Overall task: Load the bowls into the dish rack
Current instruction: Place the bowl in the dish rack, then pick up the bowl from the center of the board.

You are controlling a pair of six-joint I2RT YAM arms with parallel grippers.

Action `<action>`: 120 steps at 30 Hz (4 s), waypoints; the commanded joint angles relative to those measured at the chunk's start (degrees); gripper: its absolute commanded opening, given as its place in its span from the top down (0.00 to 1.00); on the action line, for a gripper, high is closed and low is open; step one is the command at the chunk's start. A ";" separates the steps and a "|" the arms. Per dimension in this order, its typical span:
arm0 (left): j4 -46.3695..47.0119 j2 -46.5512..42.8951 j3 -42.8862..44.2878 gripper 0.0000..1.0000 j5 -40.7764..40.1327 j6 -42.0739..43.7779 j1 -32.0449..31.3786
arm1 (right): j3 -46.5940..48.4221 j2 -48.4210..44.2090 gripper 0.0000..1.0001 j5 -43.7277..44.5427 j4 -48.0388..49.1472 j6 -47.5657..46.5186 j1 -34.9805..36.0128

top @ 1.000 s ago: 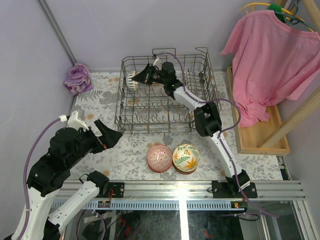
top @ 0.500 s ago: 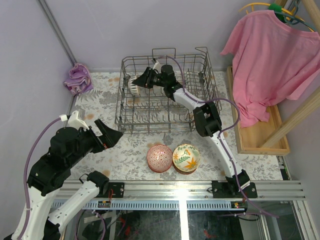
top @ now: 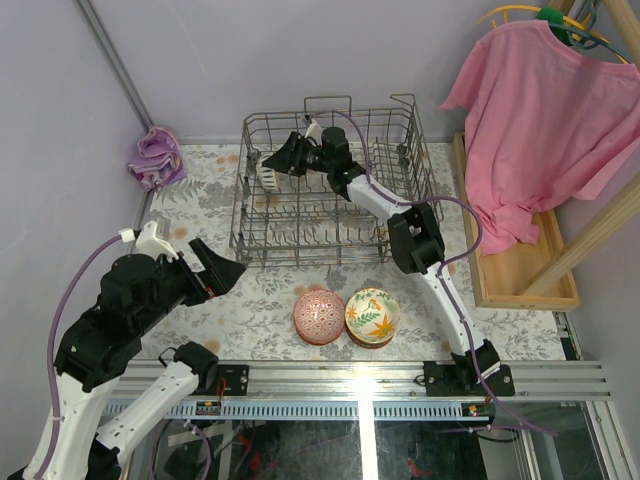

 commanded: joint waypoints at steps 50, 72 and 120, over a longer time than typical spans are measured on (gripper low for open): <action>-4.60 7.38 10.88 0.00 -1.01 0.54 -0.23 | -66.59 -77.99 0.01 -0.98 -17.27 -11.29 -3.78; -0.76 10.88 10.17 0.00 4.26 -4.04 -0.17 | -82.40 -102.15 0.01 -6.60 -41.30 -18.66 -6.21; 6.17 1.73 -17.73 0.00 20.45 2.27 -0.18 | -67.34 -82.84 0.30 49.11 -68.26 -13.63 35.71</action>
